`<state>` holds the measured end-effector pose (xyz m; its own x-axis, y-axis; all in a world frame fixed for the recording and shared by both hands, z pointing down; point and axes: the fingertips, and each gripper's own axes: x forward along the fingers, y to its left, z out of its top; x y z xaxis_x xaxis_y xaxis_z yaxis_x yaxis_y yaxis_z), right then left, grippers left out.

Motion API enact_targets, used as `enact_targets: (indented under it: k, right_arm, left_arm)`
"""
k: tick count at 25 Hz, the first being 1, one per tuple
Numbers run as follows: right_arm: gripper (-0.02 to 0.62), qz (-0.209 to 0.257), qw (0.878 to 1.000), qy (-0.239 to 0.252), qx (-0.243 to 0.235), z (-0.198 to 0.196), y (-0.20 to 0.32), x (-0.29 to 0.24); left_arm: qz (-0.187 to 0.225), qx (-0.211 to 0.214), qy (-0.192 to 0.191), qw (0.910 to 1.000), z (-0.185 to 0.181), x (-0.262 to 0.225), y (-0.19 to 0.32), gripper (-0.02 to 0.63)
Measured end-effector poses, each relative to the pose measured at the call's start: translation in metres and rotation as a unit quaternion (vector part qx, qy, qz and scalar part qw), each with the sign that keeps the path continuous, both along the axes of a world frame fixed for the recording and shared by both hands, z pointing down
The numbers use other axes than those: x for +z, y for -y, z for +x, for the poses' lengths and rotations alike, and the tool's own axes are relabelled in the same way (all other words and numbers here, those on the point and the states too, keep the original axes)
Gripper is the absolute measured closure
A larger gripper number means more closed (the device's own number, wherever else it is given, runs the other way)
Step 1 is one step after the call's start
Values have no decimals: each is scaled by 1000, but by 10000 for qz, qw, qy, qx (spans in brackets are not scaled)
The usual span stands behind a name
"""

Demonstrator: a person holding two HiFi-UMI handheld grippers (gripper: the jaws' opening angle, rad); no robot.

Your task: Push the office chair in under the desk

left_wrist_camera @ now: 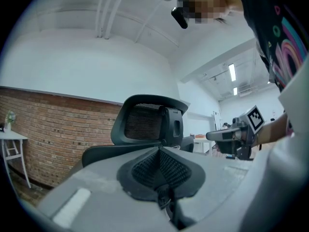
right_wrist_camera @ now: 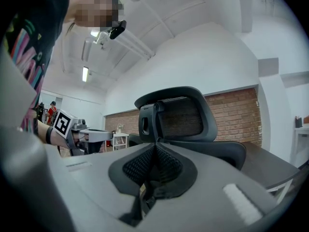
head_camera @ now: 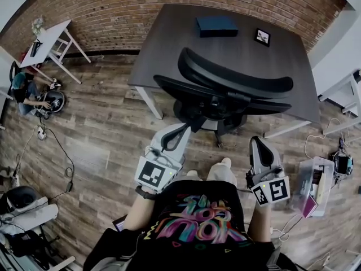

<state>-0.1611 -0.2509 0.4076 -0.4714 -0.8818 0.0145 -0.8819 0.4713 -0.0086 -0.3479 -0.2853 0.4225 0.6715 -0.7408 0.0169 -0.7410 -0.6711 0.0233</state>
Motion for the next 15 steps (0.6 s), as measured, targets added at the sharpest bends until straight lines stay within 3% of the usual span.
enact_targets:
  k: [15]
  right_arm:
    - [597,71,10000,-13,7,-1,-1,-6]
  left_arm:
    - [5,-64,-218,9997,-4,-5,3,604]
